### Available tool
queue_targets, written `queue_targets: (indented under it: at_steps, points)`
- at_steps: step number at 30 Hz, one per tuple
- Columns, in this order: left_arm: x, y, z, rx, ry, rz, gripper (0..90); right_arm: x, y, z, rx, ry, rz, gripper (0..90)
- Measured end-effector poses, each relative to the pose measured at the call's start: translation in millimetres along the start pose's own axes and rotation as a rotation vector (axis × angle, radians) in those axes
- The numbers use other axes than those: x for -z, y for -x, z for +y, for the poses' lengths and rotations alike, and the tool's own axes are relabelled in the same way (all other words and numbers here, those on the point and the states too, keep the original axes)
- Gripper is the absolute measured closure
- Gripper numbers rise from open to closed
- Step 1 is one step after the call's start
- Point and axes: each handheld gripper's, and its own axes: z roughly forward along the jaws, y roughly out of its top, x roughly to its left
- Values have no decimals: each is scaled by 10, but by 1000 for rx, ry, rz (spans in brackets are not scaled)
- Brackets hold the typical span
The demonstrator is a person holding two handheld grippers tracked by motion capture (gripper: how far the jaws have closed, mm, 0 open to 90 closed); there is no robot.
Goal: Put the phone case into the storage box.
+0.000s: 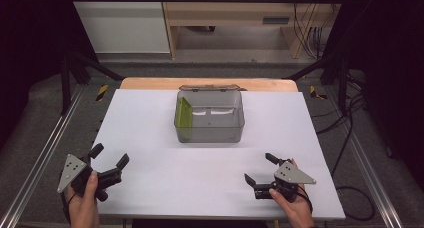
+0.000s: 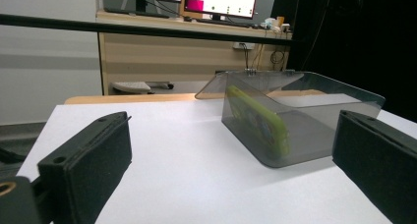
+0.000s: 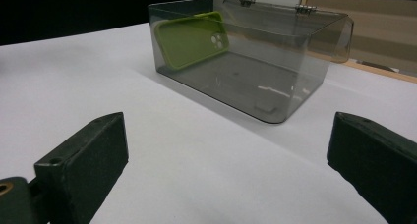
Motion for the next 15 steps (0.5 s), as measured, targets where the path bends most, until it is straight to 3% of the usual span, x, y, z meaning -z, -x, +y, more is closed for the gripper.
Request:
queue_targets:
  at_steps: [4,15]
  points:
    - [9,25,-39,-15,-4,-3,13,1,1,-2,0,-3,-3,22]
    - [45,44,-192,6,-8,-17,14,-4,1,-6,16,-11,-21,25]
